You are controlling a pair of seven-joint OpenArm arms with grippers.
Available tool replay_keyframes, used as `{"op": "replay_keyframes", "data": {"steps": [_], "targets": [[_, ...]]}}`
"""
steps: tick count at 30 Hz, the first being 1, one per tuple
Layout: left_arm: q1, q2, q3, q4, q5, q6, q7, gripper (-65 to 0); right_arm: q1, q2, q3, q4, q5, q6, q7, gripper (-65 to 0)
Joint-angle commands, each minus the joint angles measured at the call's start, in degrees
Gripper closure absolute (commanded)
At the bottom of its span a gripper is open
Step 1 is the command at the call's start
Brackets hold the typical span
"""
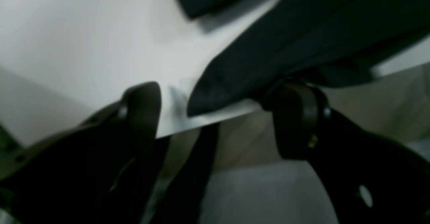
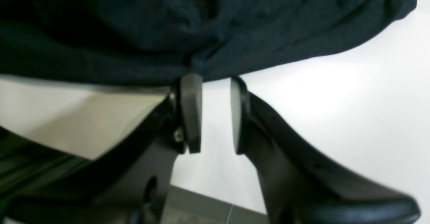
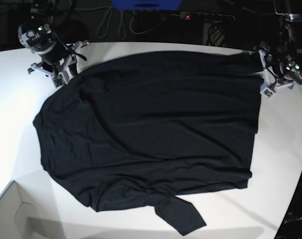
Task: Layout the t-shirt on the table in an organized manner, then fold the t-shirt properly
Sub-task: 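Release the left gripper and move it down the shirt side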
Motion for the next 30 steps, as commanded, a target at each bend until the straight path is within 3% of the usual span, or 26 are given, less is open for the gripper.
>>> {"op": "replay_keyframes", "data": {"steps": [1, 7, 11, 13, 18, 22, 26, 30], "targets": [[-0.3, -0.6, -2.5, 2.3, -1.5, 0.1, 0.4, -50.4, 0.0, 0.4, 0.2, 1.1, 0.7, -0.2, 1.1, -13.3], [0.5, 0.1, -14.2, 9.4, -15.4, 0.1, 2.4, -50.4, 0.8, 0.5, 0.4, 1.1, 0.7, -0.2, 1.0, -13.3], [-0.1, 0.1, -17.0, 9.6, -23.1, 0.1, 1.9, -50.4, 1.6, 0.7, 0.5, 1.2, 0.6, -0.2, 1.2, -13.3], [-2.8, 0.9, -15.6, 7.3, -23.3, 0.1, 1.8, -50.4, 2.5, 0.9, 0.6, 1.2, 0.6, -0.2, 1.2, -13.3], [-10.9, 7.2, -13.7, -4.2, -22.6, 0.1, 1.6, -50.4, 5.5, 0.8, 0.3, 1.2, 0.6, -0.2, 1.1, -13.1], [-15.7, 10.9, -11.8, -10.1, -15.9, 0.1, -3.9, -50.4, 7.6, 0.8, 0.3, 1.2, 0.6, -0.2, 0.8, -8.1], [-16.9, 12.1, -7.9, -11.4, -9.1, 0.1, -7.6, -50.3, 8.2, 0.7, 0.2, 1.2, 0.6, -0.2, 0.7, -1.0], [-17.5, 12.5, -7.9, -10.7, -9.1, 0.1, -7.4, -50.3, 9.1, 0.8, 0.2, 1.1, 0.5, -0.2, 0.7, 0.0]]}}
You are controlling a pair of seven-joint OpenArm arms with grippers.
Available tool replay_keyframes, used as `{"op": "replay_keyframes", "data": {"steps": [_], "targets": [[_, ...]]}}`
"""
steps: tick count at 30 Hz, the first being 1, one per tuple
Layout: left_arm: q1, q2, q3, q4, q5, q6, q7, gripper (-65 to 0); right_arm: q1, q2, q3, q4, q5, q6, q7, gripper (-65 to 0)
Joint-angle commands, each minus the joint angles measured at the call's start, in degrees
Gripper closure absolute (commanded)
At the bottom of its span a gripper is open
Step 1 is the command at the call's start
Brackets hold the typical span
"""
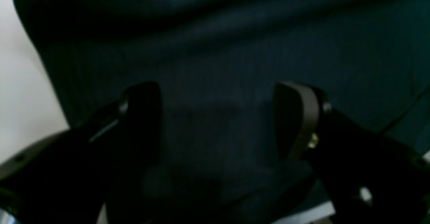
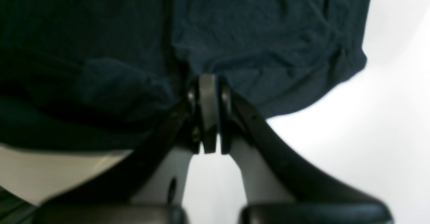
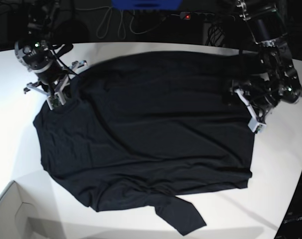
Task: Layout the t-shirt on the table in an organized manner, then fold the t-shirt properly
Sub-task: 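Release the left gripper and move it down the shirt side, then grasp the shirt sides with both grippers and pull them outward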
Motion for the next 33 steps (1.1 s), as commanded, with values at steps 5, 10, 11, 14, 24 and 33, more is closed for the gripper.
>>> {"op": "replay_keyframes", "data": {"steps": [5, 10, 11, 14, 24, 33], "targets": [[-5.8, -1.8, -3.2, 1.3, -6.0, 0.0, -1.8, -50.3, 1.0, 0.4, 0.2, 0.6, 0.9, -0.2, 1.5, 0.0], [-17.1, -1.6, -4.3, -5.1, -2.4, 0.0, -4.0, -50.4, 1.0, 0.4, 0.3, -0.6, 0.9, -0.2, 1.5, 0.0], [-19.6, -1.5, -4.3, -7.7, -0.6, 0.0, -6.0, -50.3, 1.1, 0.5, 0.3, -1.3, 0.8, -0.2, 1.5, 0.0], [-27.2, -0.6, -3.8, -19.1, 7.0, 0.0, -14.4, -45.2, 1.1, 1.0, 0.4, -2.7, 0.8, -0.2, 1.5, 0.0], [-42.0, 0.1, 1.1, -54.5, 24.2, 16.8, -42.4, -2.2, 1.1, 1.7, 0.5, -3.5, 0.8, -0.2, 1.5, 0.0], [-41.8, 0.1, 7.5, -63.2, 32.6, 24.5, -57.4, -0.1, 1.1, 1.7, 0.5, -3.5, 0.8, -0.2, 1.5, 0.0]]}}
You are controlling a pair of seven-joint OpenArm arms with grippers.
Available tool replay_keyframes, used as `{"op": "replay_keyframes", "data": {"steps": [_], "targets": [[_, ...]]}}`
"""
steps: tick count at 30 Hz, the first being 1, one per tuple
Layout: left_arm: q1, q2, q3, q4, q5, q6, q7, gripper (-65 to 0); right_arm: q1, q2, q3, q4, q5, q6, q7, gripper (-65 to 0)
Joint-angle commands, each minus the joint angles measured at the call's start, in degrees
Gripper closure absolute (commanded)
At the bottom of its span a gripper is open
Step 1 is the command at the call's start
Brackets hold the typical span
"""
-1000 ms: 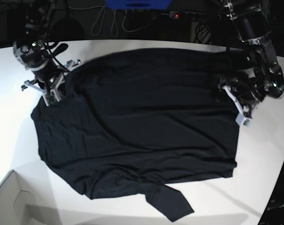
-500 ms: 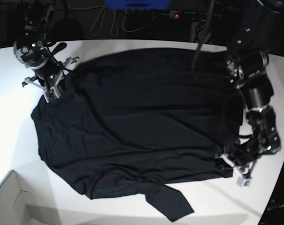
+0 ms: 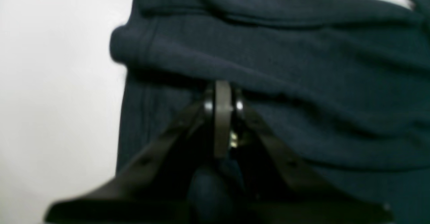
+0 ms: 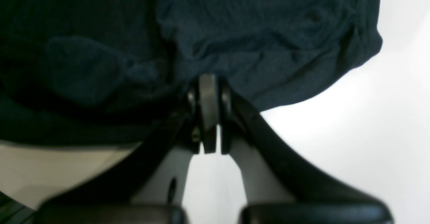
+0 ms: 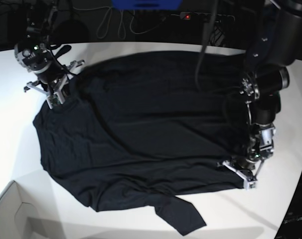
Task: Layout the t-shirt on the table in an organized manner, then fold the t-shirt properly
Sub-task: 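Grasp the shirt sides with both grippers and pull them outward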
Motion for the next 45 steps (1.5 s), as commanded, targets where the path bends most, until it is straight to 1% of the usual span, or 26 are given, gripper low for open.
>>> {"op": "replay_keyframes", "data": {"steps": [1, 3, 5, 7, 10, 14, 16, 20, 23, 25, 27, 30, 36, 45], "targets": [[-1.7, -0.3, 1.1, -0.2, 0.7, 0.4, -1.9, -0.1, 0.4, 0.3, 0.2, 0.9, 0.7, -0.2, 1.1, 0.0], [-1.1, -0.3, 2.4, -1.4, 1.7, 0.3, -3.7, -0.1, 0.5, 0.5, 0.2, 1.0, 0.7, -0.2, 1.6, 0.0], [-0.8, -0.4, 2.2, -2.2, 2.2, 0.3, -4.9, -0.1, 2.3, 1.6, 0.2, 1.0, 0.7, -0.2, 1.5, 0.0], [-0.2, -1.5, 2.5, -2.5, 1.7, 0.3, -5.4, -0.1, 5.3, 2.2, 0.2, 0.3, 0.7, -0.2, 1.1, 0.0], [-0.1, -1.9, 2.3, -2.5, 1.7, 0.3, -5.4, -0.1, 11.7, 3.4, 0.2, -3.3, 0.7, -0.2, 1.1, 0.0], [0.5, -2.0, 2.4, -2.5, 1.7, 0.3, -5.4, -0.1, 21.5, 4.9, 0.2, -13.5, 0.7, -0.2, 1.1, 0.0], [1.0, -2.0, 2.5, -2.5, 2.0, 0.3, -5.4, -0.1, 26.2, 5.8, 0.2, -21.2, 0.7, -0.2, 1.4, 0.0], [1.0, -1.7, 2.5, -2.5, 1.8, 0.3, -5.5, -0.1, 31.3, 8.5, 0.2, -32.5, 0.7, -0.2, 1.7, 0.0], [1.0, -1.7, 2.5, -2.5, 1.8, 0.3, -5.5, -0.1, 31.5, 10.1, 0.2, -35.6, 0.7, -0.2, 1.8, 0.0], [0.9, -1.7, 2.5, -2.5, 1.8, 0.3, -5.5, -0.1, 29.7, 10.6, 0.2, -36.1, 0.7, -0.2, 2.8, 0.0], [0.8, -1.6, 2.5, -2.2, 2.0, 0.3, -5.5, -0.1, 27.4, 10.6, 0.2, -36.0, 0.7, -0.2, 5.3, 0.0], [0.6, -1.5, 2.5, -2.1, 2.1, 0.3, -5.5, -0.1, 23.8, 10.8, 0.2, -36.0, 0.7, -0.2, 7.6, 0.0], [-0.7, -1.4, 2.4, -1.9, 1.7, 0.3, -5.5, -0.1, 19.3, 10.8, 0.3, -35.9, 0.8, -0.2, 8.6, 0.0], [-2.8, -1.4, 2.0, -1.8, 1.6, 0.0, -5.5, -0.1, 16.8, 10.9, 6.9, -35.1, 0.8, -0.2, 8.5, 0.0]]}}
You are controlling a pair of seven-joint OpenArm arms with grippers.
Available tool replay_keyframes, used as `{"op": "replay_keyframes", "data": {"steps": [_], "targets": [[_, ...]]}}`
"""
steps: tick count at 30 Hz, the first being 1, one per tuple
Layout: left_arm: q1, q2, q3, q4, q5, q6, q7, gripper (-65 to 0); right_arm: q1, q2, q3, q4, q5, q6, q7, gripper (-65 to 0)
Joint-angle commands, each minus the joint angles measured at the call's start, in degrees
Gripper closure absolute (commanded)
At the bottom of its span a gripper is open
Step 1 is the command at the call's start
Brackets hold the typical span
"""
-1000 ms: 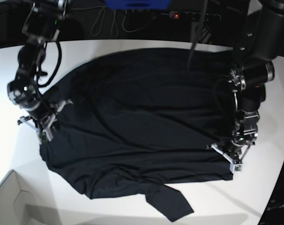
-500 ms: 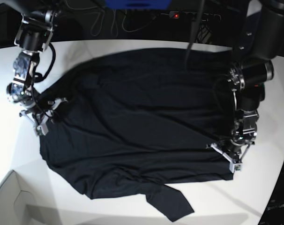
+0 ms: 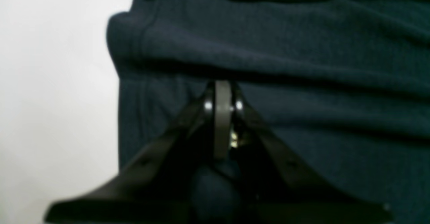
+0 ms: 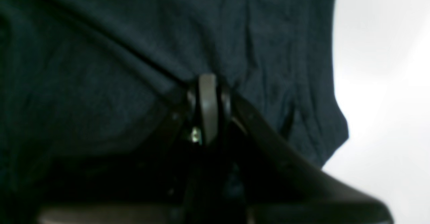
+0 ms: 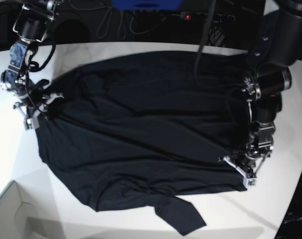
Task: Layout the t-shirt on the table in an organized manner, then fold the t-shirt properly
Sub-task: 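Grasp the shirt sides with both grippers and pull them outward, then release the shirt and raise both grippers toward the collar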
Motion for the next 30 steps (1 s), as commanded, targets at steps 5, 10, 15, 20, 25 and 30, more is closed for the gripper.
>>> {"op": "replay_keyframes", "data": {"steps": [5, 10, 15, 20, 25, 30], "targets": [[-3.2, -0.2, -0.2, 2.4, -2.8, -0.4, -1.2, -0.1, -4.8, -0.7, -0.1, 8.5, -3.2, -0.3, -4.7, 0.0], [-1.4, -0.4, 0.0, 12.5, -13.4, -0.5, 3.6, -0.1, -5.3, -3.2, 0.3, 16.7, -3.2, -0.3, -4.7, 0.0], [6.1, -0.9, 0.1, 32.7, -21.8, -0.5, 15.9, -0.1, -6.7, -4.8, 1.3, 24.4, -3.2, -0.3, -4.9, 0.0], [20.7, -1.6, -2.1, 61.0, -26.1, -0.5, 29.7, -0.5, -11.0, -6.9, 2.4, 32.7, -3.6, -0.3, -5.1, -0.1], [38.6, -1.8, -11.0, 81.7, -33.1, -0.5, 38.6, -1.7, -17.8, -7.5, 2.8, 38.5, -3.2, -0.3, -5.1, -1.2], [56.0, -1.8, -21.3, 90.1, -40.9, -0.5, 39.5, -20.9, -22.6, -8.8, 2.8, 39.2, -3.2, -0.3, -5.0, -10.1]]}}
